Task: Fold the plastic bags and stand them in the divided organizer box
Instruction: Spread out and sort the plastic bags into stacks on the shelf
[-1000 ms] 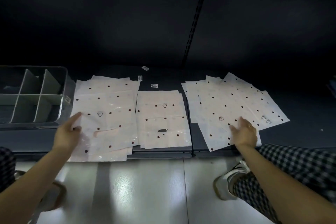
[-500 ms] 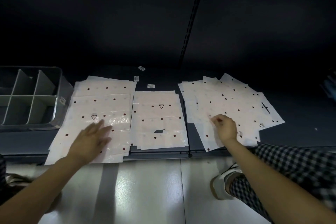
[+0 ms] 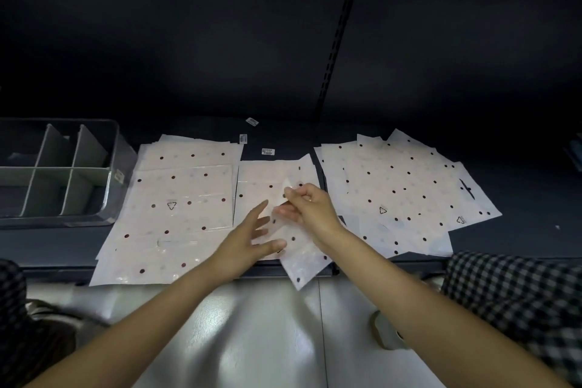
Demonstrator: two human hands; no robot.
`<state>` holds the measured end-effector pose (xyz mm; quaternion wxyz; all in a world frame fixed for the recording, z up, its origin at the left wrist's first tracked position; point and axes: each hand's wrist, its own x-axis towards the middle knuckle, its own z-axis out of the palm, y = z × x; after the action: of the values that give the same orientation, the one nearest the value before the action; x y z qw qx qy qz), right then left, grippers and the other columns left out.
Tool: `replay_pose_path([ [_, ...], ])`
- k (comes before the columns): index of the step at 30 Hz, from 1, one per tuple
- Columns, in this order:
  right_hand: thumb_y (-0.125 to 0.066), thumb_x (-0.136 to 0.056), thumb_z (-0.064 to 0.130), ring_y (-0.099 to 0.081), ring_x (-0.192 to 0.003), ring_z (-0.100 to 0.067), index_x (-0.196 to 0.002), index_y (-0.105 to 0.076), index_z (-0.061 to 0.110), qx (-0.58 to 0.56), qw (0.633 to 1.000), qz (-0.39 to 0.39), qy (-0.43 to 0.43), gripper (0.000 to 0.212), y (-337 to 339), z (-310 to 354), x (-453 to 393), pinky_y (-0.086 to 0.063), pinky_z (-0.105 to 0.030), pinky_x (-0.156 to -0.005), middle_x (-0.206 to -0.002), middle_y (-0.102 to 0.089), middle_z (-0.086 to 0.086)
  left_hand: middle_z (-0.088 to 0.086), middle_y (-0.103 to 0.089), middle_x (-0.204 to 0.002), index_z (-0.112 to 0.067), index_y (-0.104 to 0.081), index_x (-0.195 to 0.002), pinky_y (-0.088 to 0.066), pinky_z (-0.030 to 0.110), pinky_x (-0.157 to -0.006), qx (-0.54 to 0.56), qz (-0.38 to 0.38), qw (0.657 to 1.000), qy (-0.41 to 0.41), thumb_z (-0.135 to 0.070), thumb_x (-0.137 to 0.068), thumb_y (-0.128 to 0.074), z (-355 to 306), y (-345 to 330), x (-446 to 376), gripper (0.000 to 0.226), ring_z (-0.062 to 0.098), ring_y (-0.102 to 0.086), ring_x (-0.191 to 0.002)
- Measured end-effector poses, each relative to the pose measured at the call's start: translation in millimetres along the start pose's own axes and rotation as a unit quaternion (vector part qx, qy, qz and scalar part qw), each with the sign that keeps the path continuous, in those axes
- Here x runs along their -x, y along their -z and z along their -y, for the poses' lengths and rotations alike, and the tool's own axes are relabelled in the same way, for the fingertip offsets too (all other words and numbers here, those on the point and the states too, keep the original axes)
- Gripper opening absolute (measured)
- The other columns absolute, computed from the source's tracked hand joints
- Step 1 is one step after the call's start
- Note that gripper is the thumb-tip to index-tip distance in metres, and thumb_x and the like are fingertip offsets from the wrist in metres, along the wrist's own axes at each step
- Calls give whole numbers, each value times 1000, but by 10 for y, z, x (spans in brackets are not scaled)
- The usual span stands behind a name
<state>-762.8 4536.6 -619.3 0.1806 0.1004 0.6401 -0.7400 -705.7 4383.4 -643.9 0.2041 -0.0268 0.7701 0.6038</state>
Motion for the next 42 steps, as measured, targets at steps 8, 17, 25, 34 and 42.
replay_pose_path([
  [8, -67, -86, 26, -42, -122, -9, -130, -46, 23, 264, 957, 18, 115, 48, 130, 116, 0, -37, -24, -105, -134, -48, 7, -2, -54, -58, -17, -54, -83, -57, 39, -74, -17, -117, 993, -1, 6, -92, -47, -84, 245, -49, 26, 25, -57, -72],
  [17, -76, -73, 38, -53, -90, -1, -99, -62, 40, 425, 871, 219, 112, 29, 120, 154, -82, -42, -22, -76, -93, -60, 14, -15, -58, -75, -27, -57, -106, -41, 13, -58, -142, 107, 982, -64, -5, -100, -35, -339, 369, -1, 32, 4, -45, -64],
  [25, -66, -87, 27, -60, -71, -17, -92, -56, 10, 58, 988, -108, -89, 20, 348, -111, -308, -57, -33, -68, -101, -62, -6, -2, -48, -131, -27, -42, -137, -37, 26, -91, -242, -186, 949, -78, -27, -89, -63, -194, 560, -104, 53, 17, -45, -120],
  [34, -67, -79, 2, -61, -87, -34, -109, -61, 4, -135, 923, -286, -218, 31, 525, -507, -340, -50, -56, -87, -102, -63, -18, -4, -24, -155, -28, -34, -144, -15, 23, -113, -391, -18, 915, -100, -38, -94, -51, 107, 74, -147, 53, 15, -19, -142],
  [42, -69, -83, 9, -61, -91, -26, -107, -56, 9, -12, 966, -222, -135, 27, 802, -316, -335, -52, -35, -76, -111, -59, -12, -7, 4, -159, -36, -17, -148, -5, 37, -119, -511, 83, 855, 1, -56, -96, -31, 287, -83, -297, 58, 18, 5, -146],
])
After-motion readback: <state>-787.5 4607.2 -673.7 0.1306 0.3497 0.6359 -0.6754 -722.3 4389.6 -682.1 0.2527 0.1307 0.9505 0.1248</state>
